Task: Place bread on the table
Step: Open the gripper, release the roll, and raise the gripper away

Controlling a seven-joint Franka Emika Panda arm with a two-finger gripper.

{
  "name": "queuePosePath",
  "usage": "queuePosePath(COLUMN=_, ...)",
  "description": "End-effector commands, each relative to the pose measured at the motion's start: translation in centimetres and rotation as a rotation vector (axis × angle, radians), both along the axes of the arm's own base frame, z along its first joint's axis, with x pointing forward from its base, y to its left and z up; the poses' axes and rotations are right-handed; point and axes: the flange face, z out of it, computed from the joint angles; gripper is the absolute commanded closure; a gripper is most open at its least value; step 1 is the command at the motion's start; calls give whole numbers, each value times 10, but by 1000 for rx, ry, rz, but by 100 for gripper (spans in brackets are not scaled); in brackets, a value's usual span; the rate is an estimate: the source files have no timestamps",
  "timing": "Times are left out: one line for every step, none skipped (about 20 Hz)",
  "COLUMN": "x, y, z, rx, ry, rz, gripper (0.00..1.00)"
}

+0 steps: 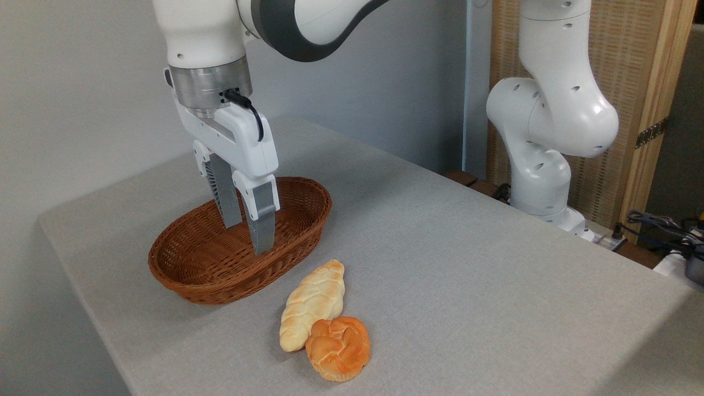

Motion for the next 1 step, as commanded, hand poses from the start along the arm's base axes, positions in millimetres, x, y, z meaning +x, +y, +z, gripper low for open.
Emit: queuePosePath(x=2, y=5, z=10, rx=6, ry=-25, rz=17, gripper=0)
